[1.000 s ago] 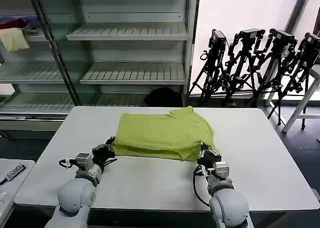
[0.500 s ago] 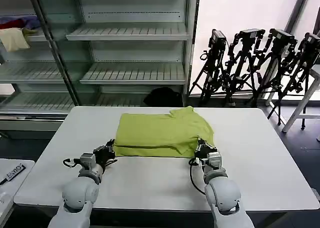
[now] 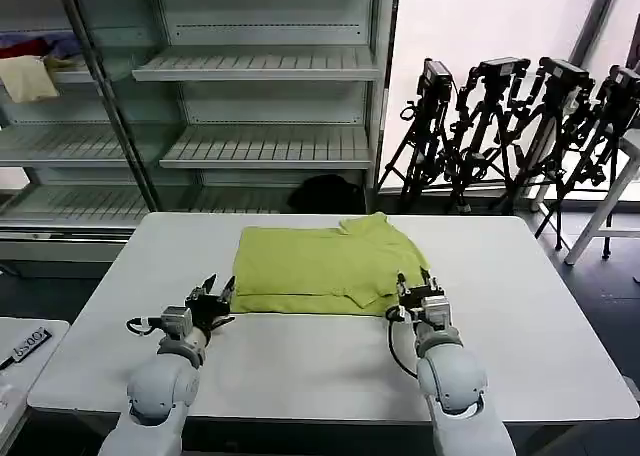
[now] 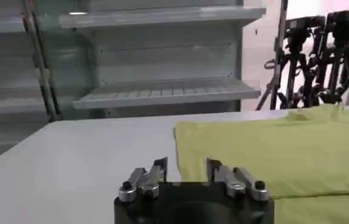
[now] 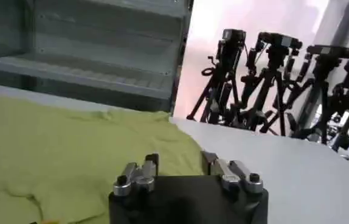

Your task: Fold and organize the clothes.

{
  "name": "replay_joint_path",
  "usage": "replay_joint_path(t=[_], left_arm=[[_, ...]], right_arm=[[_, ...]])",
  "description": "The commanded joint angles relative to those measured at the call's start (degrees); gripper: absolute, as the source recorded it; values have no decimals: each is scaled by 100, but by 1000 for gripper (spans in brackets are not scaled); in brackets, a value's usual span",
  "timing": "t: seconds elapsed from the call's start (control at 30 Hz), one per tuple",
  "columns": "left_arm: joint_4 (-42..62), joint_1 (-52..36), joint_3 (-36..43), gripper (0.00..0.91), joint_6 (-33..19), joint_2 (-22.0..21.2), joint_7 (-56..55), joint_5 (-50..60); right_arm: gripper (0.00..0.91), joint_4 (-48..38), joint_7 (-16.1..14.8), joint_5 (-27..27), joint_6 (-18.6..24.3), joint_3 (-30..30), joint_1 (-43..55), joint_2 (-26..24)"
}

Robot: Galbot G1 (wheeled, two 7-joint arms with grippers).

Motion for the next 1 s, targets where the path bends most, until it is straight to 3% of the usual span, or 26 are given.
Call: replay_joint_path(t=[0.03,0.37,0.43,0.47,0.63,0.73,0.77,0.83,0.87,0.93,1.0], left_arm=[[-65,149,7,907,7,6,-28,41],[-129,353,90,907,111,-16,36,176],[-155,380,103,907,126,-13,51,194],[-174,402,114,907,137,-15,52,207],[-183,420,135,907,147,-25,68,255],[-167,419,136,907,145,-23,76,275],[-157,417,134,907,145,-22,80,278],[-142,414,131,907,144,-22,82,278],[-135,415,132,907,144,-21,83,273],[-119,416,130,907,148,-23,84,279],[-107,422,133,836,147,-19,91,282]], right_arm=[[907,420,-195,20,64,501,-707,-71],[907,339,-274,325,144,821,-1077,-71],[856,295,-283,322,168,829,-1104,-73],[786,249,-309,315,195,828,-1120,-73],[615,79,-314,271,242,762,-1065,-37],[453,20,-311,209,227,694,-990,-16],[363,-4,-306,158,210,661,-960,-15],[312,-32,-308,112,190,621,-924,-16],[181,-48,-304,93,179,603,-908,-15],[81,-77,-305,63,164,576,-888,-7],[0,-94,-309,43,151,549,-874,-4]])
